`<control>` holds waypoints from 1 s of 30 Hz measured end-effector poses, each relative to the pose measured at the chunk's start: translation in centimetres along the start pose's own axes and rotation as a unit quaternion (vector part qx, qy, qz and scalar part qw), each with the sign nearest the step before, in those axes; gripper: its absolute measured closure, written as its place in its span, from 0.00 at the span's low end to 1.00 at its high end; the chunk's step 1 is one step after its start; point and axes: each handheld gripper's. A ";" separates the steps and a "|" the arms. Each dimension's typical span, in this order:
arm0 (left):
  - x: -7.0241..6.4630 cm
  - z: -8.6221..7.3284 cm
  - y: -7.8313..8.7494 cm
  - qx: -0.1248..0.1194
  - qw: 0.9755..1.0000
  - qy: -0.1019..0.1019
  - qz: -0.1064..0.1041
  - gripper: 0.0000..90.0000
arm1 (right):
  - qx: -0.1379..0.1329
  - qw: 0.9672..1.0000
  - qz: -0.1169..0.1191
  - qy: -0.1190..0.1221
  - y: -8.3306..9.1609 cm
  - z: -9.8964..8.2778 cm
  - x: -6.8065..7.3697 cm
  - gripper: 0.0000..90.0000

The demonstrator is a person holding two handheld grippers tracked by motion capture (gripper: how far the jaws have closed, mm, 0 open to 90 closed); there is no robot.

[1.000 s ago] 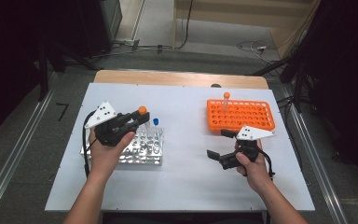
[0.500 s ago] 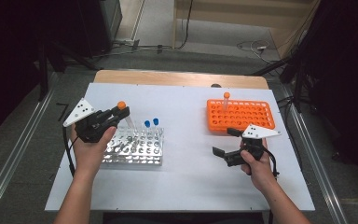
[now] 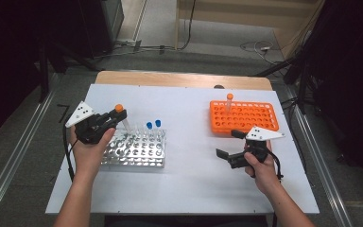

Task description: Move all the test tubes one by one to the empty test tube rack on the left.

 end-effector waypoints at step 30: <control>-1.0 -1.9 -1.1 0.091 0.995 -0.034 0.019 0.82 | 0.002 1.000 -0.001 -0.001 -0.4 -0.1 -0.2 0.00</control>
Point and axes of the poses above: each handheld gripper's, and its own axes: y roughly backward along the jaws, z roughly out of its top, x roughly to its left, and after that the axes turned 12 degrees about -x, right-handed
